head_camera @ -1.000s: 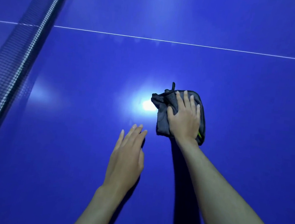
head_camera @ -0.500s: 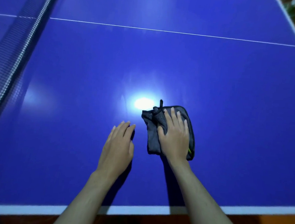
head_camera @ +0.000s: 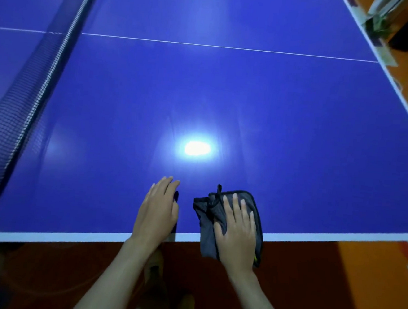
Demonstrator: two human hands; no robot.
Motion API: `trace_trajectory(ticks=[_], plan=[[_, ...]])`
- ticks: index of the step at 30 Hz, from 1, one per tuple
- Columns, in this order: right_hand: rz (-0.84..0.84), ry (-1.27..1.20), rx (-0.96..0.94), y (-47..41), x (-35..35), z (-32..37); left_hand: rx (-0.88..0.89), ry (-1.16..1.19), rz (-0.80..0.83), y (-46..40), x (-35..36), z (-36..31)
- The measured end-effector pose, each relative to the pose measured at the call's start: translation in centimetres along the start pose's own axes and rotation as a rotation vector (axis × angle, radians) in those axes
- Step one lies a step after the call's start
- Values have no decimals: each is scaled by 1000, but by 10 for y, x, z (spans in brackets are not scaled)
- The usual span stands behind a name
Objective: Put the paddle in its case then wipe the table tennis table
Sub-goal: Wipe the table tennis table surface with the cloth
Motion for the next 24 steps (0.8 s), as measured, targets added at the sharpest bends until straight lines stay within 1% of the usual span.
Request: trace_trajectory(ticks=[6, 8, 12, 14, 17, 20, 24], plan=[[100, 20, -99, -16, -1, -9, 3, -7, -7, 9, -13, 21], [92, 8, -56, -15, -2, -6, -3, 3, -28, 9, -24, 34], [-1, -17, 115, -8, -1, 16, -21, 13, -71, 5, -53, 68], [-27, 5, 131, -1, 6, 45, -23, 13, -95, 2, -70, 92], [-27, 52, 81, 6, 22, 102, -47, 3, -100, -4, -102, 136], [-5, 45, 56, 15, 39, 165, -75, 1, -111, -11, -140, 182], [23, 56, 19, 29, 64, 259, -53, -52, -127, -23, -189, 238]])
Point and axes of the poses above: each hand's wrist, its own y-axis away from the middle knuckle, its own x-axis out of the palm, z = x × y, the point moved 6 cm from there along -y, towards the middle knuckle, and after that the axes turned 10 degrees about -z, right-handed, at the moved point
